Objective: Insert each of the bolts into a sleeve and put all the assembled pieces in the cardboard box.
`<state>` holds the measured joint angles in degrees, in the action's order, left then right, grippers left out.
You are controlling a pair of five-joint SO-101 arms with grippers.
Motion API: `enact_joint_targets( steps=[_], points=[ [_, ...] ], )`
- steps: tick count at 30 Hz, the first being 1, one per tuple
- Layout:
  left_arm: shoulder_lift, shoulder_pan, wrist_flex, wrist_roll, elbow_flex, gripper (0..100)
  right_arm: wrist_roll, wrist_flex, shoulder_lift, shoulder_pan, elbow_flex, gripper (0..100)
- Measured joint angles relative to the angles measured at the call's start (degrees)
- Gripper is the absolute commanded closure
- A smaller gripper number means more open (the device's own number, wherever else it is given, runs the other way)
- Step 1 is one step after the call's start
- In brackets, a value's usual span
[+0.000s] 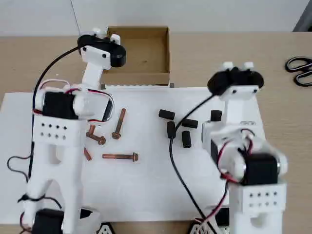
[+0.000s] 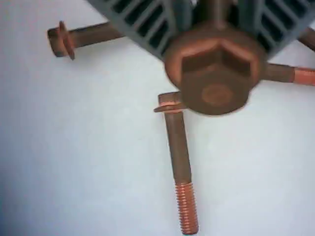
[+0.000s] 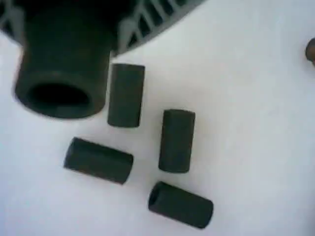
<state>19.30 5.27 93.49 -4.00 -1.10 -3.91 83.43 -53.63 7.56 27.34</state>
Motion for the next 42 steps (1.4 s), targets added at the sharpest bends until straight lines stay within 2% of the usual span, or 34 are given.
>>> enact_joint_targets(
  steps=[8,14,22,28,32,38,42],
  points=[
    [12.5,0.3,-13.5,18.4,-17.9,99,-1.8,-4.7,-13.1,12.1,13.4,99.6],
    [22.8,0.5,-22.7,32.6,-29.5,99,-1.8,-5.1,-16.7,20.1,18.6,99.6],
    [37.5,0.6,-28.9,44.3,-43.8,99,-2.1,-11.4,-19.6,28.7,23.5,99.6],
    [52.4,0.6,-37.4,47.1,-55.6,99,-2.1,-15.5,-22.9,36.0,28.4,99.6],
    [64.3,1.1,-43.3,47.1,-64.4,99,-2.1,-18.8,-24.4,38.2,31.5,99.6],
    [80.5,6.3,-44.0,46.4,-72.2,99,-2.1,-23.2,-24.9,39.0,35.1,99.6],
    [83.3,8.7,-42.5,46.4,-72.6,99,-2.1,-26.5,-25.0,38.9,37.8,99.6]
  ],
)
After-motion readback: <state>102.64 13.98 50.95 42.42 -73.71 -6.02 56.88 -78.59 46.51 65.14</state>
